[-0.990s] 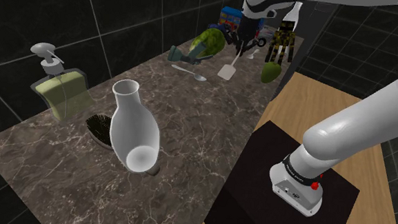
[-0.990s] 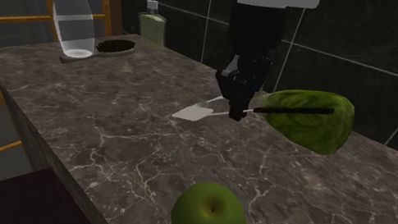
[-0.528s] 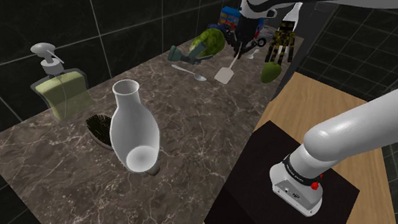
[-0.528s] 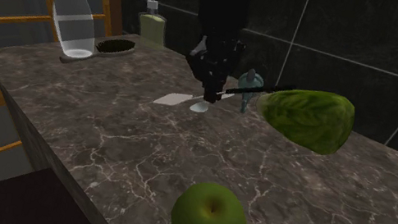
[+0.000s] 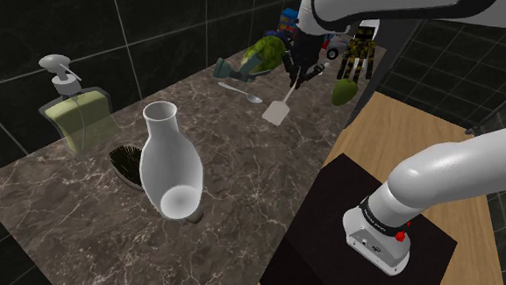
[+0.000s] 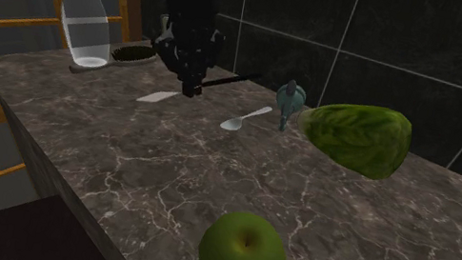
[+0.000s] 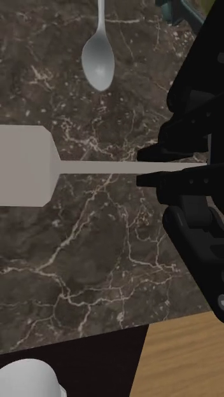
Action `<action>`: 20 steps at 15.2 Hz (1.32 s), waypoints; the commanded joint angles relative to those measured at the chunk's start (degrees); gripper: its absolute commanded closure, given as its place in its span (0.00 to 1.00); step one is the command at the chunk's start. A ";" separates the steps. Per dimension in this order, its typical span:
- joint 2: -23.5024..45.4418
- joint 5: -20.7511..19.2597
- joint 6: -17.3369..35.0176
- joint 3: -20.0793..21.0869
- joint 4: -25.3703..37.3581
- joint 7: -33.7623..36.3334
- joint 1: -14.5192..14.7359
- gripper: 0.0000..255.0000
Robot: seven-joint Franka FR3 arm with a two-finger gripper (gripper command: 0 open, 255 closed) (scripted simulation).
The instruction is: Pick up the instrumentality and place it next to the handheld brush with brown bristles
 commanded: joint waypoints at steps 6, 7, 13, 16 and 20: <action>-5.41 4.42 -2.35 6.15 -2.75 8.31 4.66 1.00; -5.94 5.07 -2.65 7.10 -2.90 9.55 5.31 1.00; -7.74 8.84 -4.28 13.16 -2.42 17.40 8.97 1.00; -7.73 10.51 -4.92 16.46 -1.31 21.54 10.48 1.00; -6.76 12.34 -5.52 21.20 1.04 27.28 11.97 1.00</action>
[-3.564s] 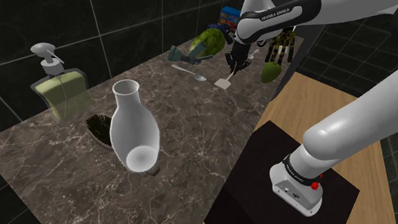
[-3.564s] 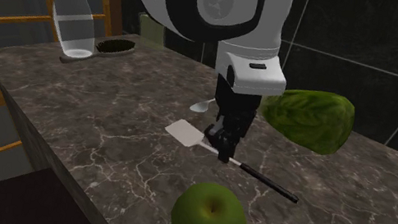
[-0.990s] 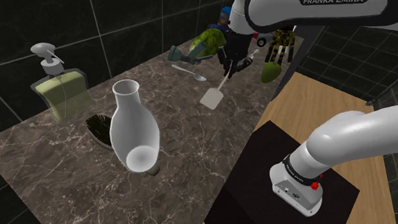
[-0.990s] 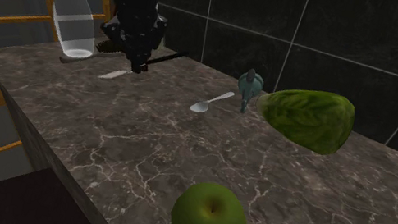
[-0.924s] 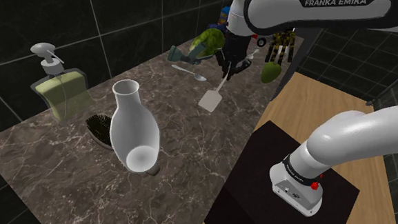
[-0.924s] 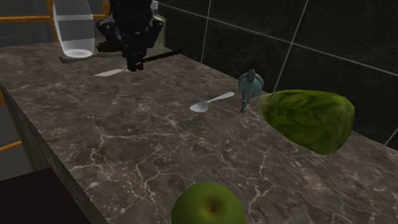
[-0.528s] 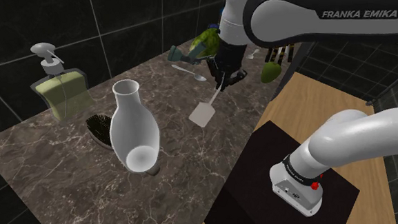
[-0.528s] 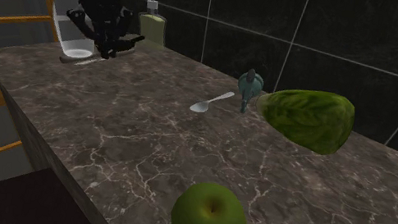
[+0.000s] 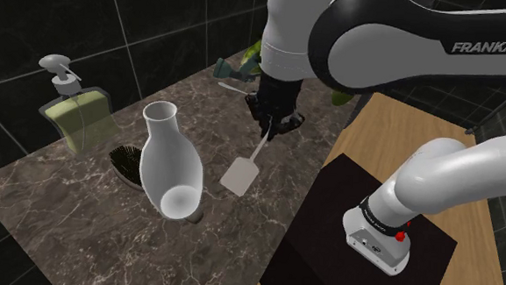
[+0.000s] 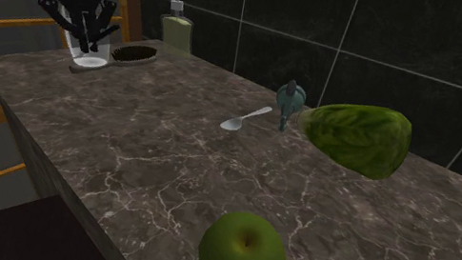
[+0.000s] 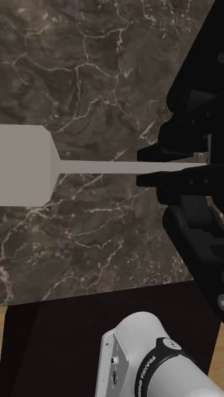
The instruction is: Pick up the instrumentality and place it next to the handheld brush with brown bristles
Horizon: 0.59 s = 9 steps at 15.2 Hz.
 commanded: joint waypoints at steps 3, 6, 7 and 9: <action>1.67 1.46 -0.18 5.14 2.72 6.04 1.04 1.00; 3.76 1.90 -0.31 9.35 5.65 10.74 1.18 1.00; 4.60 1.91 -0.32 10.86 6.74 12.36 1.09 1.00; 6.53 1.66 -0.31 14.07 9.09 15.72 0.73 1.00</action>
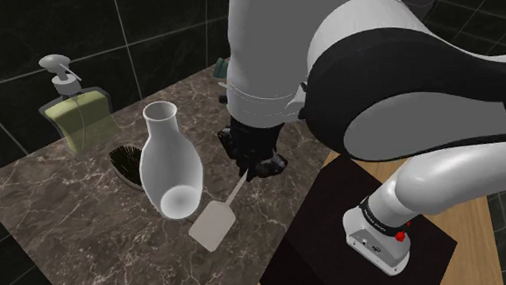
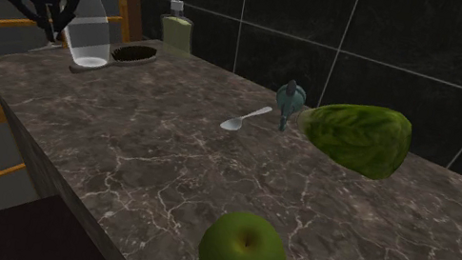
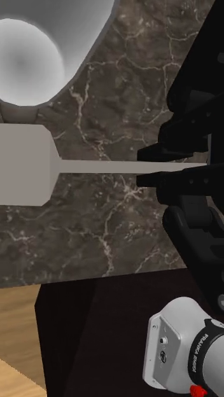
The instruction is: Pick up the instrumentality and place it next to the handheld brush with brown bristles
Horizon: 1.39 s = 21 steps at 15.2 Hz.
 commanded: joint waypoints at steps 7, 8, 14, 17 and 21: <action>11.31 -5.36 -0.45 16.69 11.90 15.90 -4.77 1.00; 13.76 -7.21 -0.38 20.02 13.59 18.57 -6.21 1.00; 44.10 -35.30 -4.64 25.28 26.36 44.89 8.45 1.00; 46.69 -37.49 -4.27 22.96 27.33 46.99 12.56 1.00; 47.29 -38.24 -1.48 22.46 24.70 47.59 12.54 1.00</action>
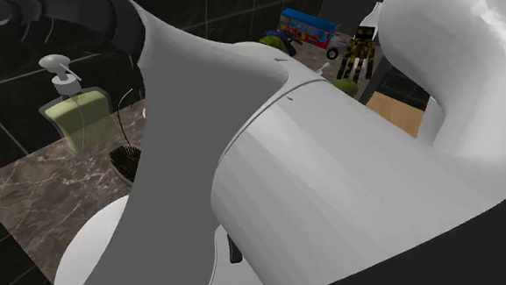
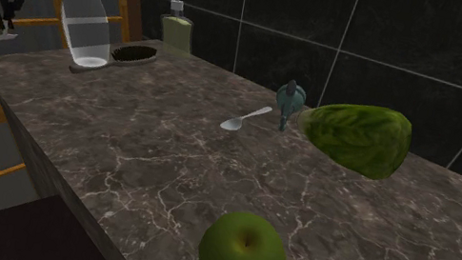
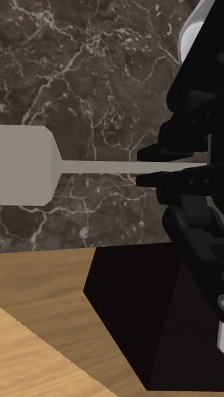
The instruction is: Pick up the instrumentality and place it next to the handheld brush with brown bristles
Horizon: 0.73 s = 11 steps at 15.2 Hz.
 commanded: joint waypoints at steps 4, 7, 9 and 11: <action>1.10 -1.30 3.43 -0.97 -3.01 0.93 0.40 1.00; 1.86 -2.19 5.35 -1.67 -4.63 1.56 0.80 1.00; 2.43 -2.85 6.60 -2.20 -5.63 2.01 1.14 1.00; 3.03 -3.55 7.83 -2.79 -6.57 2.49 1.53 1.00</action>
